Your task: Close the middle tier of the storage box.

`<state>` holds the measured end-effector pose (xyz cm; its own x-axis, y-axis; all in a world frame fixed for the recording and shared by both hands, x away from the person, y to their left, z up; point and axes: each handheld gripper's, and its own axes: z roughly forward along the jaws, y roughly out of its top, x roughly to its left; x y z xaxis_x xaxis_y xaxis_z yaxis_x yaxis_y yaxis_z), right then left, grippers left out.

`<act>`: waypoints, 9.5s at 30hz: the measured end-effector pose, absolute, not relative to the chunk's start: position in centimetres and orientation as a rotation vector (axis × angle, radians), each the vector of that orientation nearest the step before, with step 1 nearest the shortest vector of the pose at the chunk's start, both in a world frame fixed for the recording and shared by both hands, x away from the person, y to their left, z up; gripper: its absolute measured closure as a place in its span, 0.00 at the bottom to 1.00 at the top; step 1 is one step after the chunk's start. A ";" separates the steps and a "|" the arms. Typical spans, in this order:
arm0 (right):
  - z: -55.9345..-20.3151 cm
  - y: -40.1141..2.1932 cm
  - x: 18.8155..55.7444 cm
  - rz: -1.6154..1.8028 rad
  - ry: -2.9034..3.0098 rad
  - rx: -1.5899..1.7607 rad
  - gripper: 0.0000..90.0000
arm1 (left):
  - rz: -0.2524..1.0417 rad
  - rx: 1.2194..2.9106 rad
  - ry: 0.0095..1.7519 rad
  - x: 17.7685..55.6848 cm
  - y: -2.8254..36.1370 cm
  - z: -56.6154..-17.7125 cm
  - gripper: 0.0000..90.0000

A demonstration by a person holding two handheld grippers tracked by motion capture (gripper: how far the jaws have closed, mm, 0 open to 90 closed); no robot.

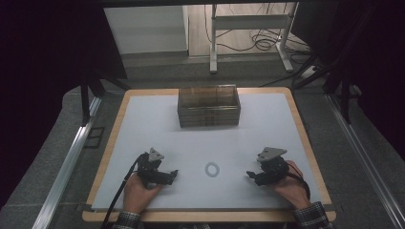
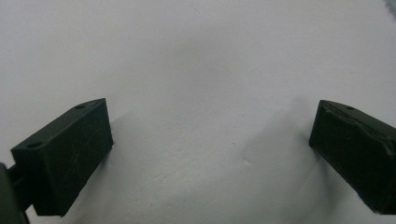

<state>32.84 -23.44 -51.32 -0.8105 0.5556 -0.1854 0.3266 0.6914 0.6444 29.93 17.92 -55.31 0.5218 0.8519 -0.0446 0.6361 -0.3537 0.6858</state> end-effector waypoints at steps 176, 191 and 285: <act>-52.0 -7.5 40.9 0.199 2.037 -0.008 0.59 | 0.423 2.105 1.205 29.9 17.9 -55.3 0.00; -52.3 -6.3 41.5 0.138 1.988 -0.054 0.64 | 0.424 2.105 1.205 29.9 17.9 -55.3 0.00; -54.2 -4.8 41.7 0.123 1.865 -0.167 0.88 | 0.424 2.104 1.205 29.9 17.9 -55.3 0.00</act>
